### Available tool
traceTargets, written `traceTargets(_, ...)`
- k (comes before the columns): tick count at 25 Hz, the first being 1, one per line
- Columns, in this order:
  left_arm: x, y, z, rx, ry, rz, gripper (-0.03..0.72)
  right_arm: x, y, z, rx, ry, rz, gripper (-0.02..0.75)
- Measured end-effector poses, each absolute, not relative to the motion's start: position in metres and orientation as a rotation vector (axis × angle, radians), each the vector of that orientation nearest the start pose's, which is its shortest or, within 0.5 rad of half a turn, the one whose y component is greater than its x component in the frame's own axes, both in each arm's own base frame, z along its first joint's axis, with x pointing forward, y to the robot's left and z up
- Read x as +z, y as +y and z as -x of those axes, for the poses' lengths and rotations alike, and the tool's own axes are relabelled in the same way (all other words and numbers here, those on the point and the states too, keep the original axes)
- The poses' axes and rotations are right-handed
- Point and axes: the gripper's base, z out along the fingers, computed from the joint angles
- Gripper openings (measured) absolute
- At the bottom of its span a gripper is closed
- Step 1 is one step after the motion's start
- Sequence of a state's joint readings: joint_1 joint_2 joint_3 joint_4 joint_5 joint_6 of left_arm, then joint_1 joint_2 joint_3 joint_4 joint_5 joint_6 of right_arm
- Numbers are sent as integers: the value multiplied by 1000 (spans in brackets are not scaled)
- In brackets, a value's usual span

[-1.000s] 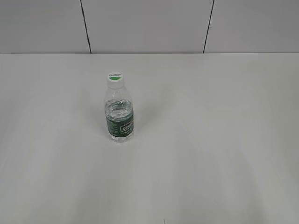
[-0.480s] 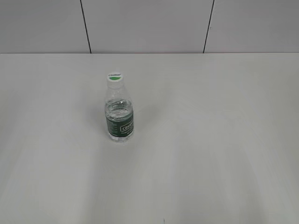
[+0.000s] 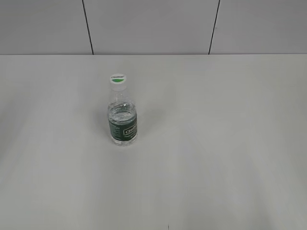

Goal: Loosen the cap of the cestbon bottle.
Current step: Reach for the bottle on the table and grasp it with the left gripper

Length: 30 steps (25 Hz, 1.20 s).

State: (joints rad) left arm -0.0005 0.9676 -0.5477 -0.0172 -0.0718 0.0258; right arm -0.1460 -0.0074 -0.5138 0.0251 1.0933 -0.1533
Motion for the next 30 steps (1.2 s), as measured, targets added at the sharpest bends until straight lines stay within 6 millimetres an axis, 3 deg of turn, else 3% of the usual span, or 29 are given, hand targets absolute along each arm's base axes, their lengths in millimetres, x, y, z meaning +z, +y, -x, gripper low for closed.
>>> traceTargets(8, 234, -6, -267, 12, 1848, -136, 319, 278, 3, 9, -155, 2059, 10, 545)
traceTargets(14, 194, -29, -292, -282, 1732, -286, 312, 278, 3, 9, -155, 2059, 10, 545)
traceTargets(23, 137, -44, -298, -663, 1688, -530, 312, 278, 3, 9, -155, 2059, 10, 545)
traceTargets(30, 112, -60, -279, -857, 1704, -902, 293, 278, 3, 9, -155, 2059, 10, 545)
